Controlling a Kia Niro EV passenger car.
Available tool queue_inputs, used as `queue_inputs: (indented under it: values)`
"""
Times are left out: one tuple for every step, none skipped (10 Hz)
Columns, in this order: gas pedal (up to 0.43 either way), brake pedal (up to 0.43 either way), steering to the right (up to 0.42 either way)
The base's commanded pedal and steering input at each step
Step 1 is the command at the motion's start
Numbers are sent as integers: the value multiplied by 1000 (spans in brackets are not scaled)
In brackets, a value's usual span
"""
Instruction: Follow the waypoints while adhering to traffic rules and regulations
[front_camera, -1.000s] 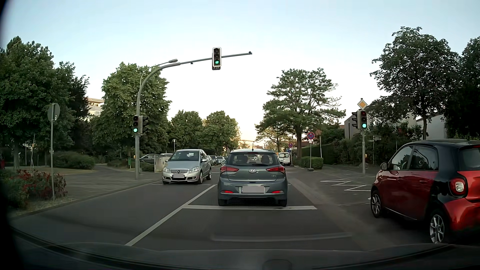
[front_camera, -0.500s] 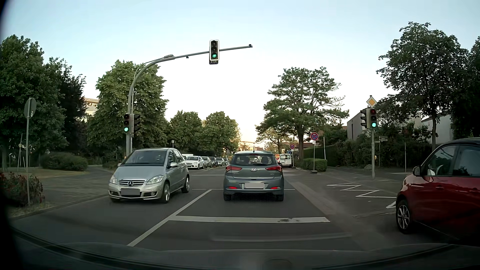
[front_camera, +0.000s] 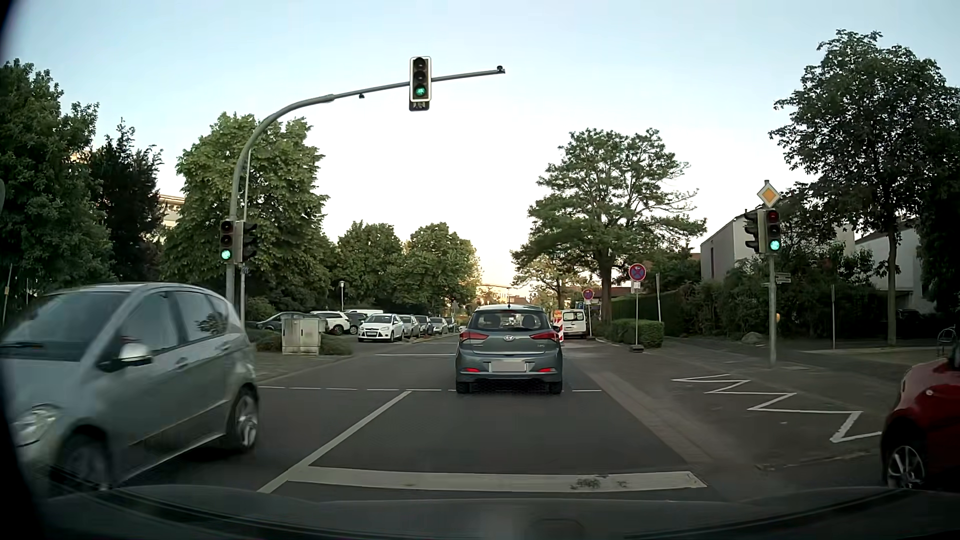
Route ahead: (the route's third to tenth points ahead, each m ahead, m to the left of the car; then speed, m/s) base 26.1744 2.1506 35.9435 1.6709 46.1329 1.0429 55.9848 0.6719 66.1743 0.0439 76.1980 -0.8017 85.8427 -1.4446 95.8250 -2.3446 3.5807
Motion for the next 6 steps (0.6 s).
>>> queue_inputs:
  values:
    - [260, 30, 2]
    - [268, 30, 2]
    - [280, 30, 2]
    - [280, 30, 3]
    - [287, 30, 3]
    - [287, 30, 3]
